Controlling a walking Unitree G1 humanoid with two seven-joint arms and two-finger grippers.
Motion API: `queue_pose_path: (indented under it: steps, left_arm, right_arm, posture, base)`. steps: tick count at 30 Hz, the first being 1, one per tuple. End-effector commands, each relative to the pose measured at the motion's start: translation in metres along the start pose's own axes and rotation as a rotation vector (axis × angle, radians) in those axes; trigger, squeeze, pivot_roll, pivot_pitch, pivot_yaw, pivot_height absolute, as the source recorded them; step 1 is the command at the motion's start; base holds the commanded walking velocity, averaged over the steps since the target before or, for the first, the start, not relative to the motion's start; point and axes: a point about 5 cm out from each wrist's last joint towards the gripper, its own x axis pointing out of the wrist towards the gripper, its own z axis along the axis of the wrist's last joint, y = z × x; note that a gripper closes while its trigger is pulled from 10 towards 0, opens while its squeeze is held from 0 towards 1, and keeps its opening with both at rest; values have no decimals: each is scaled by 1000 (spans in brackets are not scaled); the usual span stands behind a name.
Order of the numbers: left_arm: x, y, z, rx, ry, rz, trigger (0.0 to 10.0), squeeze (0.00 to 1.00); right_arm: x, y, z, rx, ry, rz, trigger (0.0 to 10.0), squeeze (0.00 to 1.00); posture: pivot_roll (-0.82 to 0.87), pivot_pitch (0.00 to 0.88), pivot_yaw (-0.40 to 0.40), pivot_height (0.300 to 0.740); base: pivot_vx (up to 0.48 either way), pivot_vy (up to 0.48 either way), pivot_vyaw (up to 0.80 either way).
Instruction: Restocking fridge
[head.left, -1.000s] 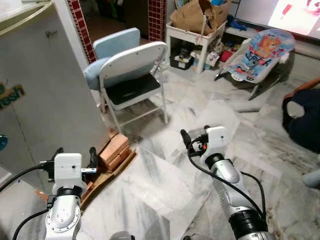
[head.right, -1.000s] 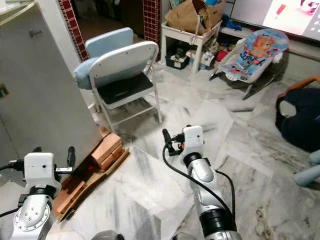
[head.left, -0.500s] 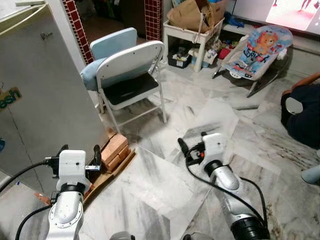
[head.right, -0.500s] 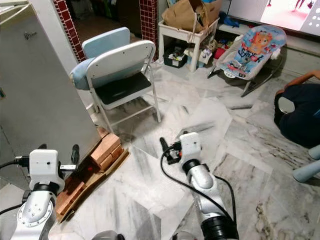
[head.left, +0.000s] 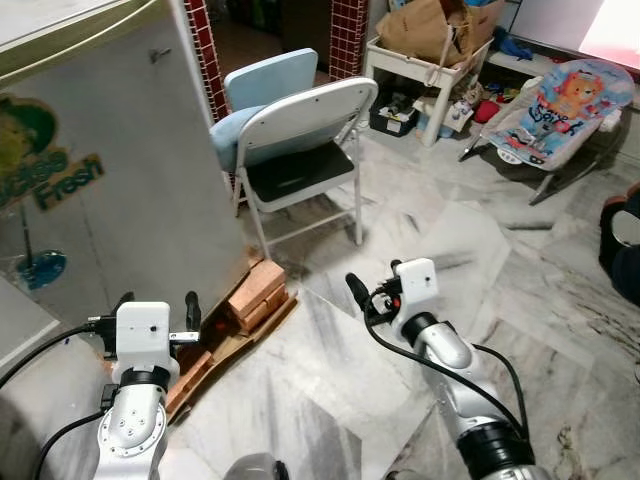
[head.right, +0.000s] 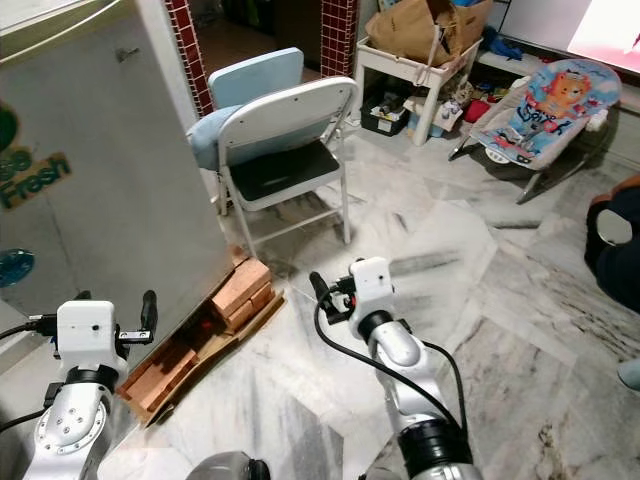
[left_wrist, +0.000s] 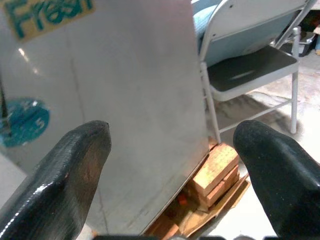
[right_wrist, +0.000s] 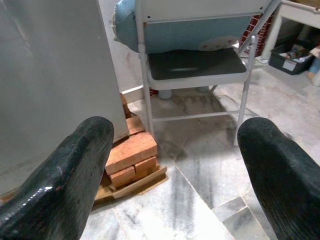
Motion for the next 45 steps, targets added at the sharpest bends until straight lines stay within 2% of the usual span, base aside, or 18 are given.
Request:
queue_pose_path:
  steps: [1,31,45]
  left_arm:
    - [-2,-2,-1,5,9,2,10000,0]
    - [-1,-9,1,0,5,-10,10000,0]
    - [-2,-14,0,-5,8,-19,10000,0]
  right_arm:
    - [5,-1,5,11,-10,1,10000,0]
    - [12,-6,7,3,-3,-4,10000,0]
    - [13,-8,6,-10,6,-2,10000,0]
  posture:
    - [104,84,22,740]
    - [116,79,-7,740]
    - [116,77,-15,740]
  base:
    - [0,420,0]
    - [-32,421,0]
    - [-245,415,0]
